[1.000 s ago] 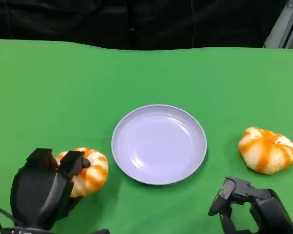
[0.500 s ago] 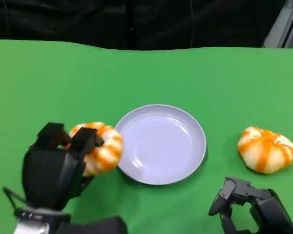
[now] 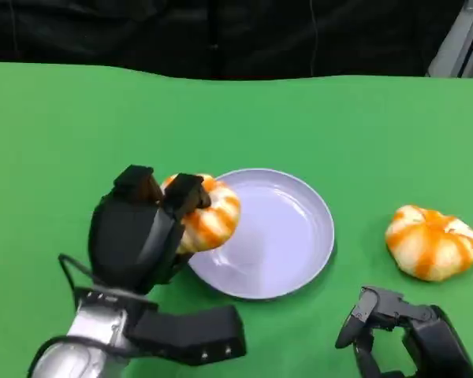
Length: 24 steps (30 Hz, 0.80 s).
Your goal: Grasp the bread from the table and place it into the plate.
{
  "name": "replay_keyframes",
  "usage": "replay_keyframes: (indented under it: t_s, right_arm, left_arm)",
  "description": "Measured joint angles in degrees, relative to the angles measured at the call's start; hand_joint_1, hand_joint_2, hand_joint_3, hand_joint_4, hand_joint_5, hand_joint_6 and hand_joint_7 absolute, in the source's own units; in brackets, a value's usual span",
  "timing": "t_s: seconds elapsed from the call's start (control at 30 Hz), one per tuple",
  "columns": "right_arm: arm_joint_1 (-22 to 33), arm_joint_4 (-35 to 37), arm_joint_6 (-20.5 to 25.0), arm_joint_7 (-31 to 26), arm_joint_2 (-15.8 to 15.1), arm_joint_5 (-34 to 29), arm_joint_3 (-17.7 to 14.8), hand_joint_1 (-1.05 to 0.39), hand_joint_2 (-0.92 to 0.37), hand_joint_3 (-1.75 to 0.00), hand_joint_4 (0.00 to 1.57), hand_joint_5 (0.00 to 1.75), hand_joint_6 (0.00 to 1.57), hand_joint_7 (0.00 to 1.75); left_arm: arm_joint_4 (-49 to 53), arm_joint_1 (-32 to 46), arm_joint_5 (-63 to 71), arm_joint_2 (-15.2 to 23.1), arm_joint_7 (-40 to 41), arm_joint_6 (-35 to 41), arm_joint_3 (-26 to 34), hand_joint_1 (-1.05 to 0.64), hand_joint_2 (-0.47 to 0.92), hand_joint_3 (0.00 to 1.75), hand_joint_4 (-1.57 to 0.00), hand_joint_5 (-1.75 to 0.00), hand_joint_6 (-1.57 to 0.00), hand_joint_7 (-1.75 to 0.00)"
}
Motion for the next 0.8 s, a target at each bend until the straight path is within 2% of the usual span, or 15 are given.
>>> replay_keyframes:
  t_s: [0.33,0.43,0.5,0.57,0.6,0.63,0.67,0.7,0.73,0.8]
  right_arm:
    - [0.3,-0.5,0.1,-0.1,0.0,0.0,0.1,-0.55,-0.33,-1.47,0.91,1.75,0.80,1.52]
    - [0.6,-0.6,0.2,-0.1,0.0,0.0,0.1,-0.54,-0.33,-1.48,0.90,1.75,0.81,1.51]
    - [0.7,-0.7,0.2,-0.2,0.1,-0.1,0.2,-0.54,-0.33,-1.48,0.90,1.75,0.80,1.51]
    - [0.7,-0.7,0.2,-0.3,0.1,-0.1,0.2,-0.56,-0.33,-1.47,0.89,1.75,0.80,1.52]
    - [0.8,-0.7,0.2,-0.4,0.1,-0.2,0.2,-0.56,-0.34,-1.47,0.89,1.75,0.80,1.52]
    - [0.8,-0.8,0.2,-0.6,0.1,-0.6,0.1,-0.56,-0.34,-1.47,0.89,1.75,0.80,1.52]
    - [0.9,-1.0,0.2,-0.7,0.1,-0.9,0.1,-0.56,-0.33,-1.46,0.89,1.75,0.80,1.52]
    - [1.0,-1.1,0.2,-0.7,0.1,-1.0,0.1,-0.56,-0.33,-1.45,0.89,1.75,0.80,1.52]
    - [1.1,-1.2,0.3,-0.7,0.1,-1.0,0.1,-0.56,-0.34,-1.45,0.90,1.75,0.80,1.52]
    - [1.4,-1.6,0.4,-0.7,0.1,-0.9,0.2,-0.56,-0.34,-1.45,0.90,1.75,0.80,1.52]
  left_arm:
    - [8.8,-6.1,-1.3,-2.9,0.1,-0.2,-2.9,-0.20,0.36,1.15,-0.92,-1.75,-0.78,-1.59]
    - [11.2,-7.4,-1.7,-3.5,0.1,-0.3,-3.8,-0.23,0.46,0.99,-0.87,-1.75,-0.75,-1.56]
    - [13.6,-9.0,-2.1,-4.4,-0.2,-0.4,-4.2,-0.24,0.53,0.91,-0.84,-1.73,-0.79,-1.36]
    - [14.8,-10.1,-3.1,-5.0,-1.3,-0.4,-4.3,-0.27,0.64,0.68,-0.76,-1.57,-0.82,-0.92]
    - [14.9,-10.5,-3.9,-5.1,-2.9,-0.3,-4.4,-0.27,0.69,0.57,-0.74,-1.53,-0.85,-0.76]
    - [14.9,-10.9,-4.4,-5.2,-4.6,-0.2,-4.4,-0.29,0.73,0.46,-0.69,-1.39,-0.77,-0.58]
    - [14.8,-11.0,-4.8,-5.2,-6.4,0.0,-4.4,-0.34,0.83,0.28,-0.52,-1.12,-0.56,-0.33]
    - [14.6,-11.0,-5.8,-5.2,-8.6,0.1,-4.5,-0.36,0.88,0.20,-0.47,-1.02,-0.49,-0.23]
    - [14.4,-11.0,-6.7,-5.2,-11.2,0.2,-4.5,-0.47,0.90,0.18,-0.24,-0.84,-0.32,-0.11]
    - [13.1,-10.9,-7.7,-5.0,-16.7,1.5,-5.0,-0.59,0.92,0.20,-0.06,-0.63,-0.18,-0.03]
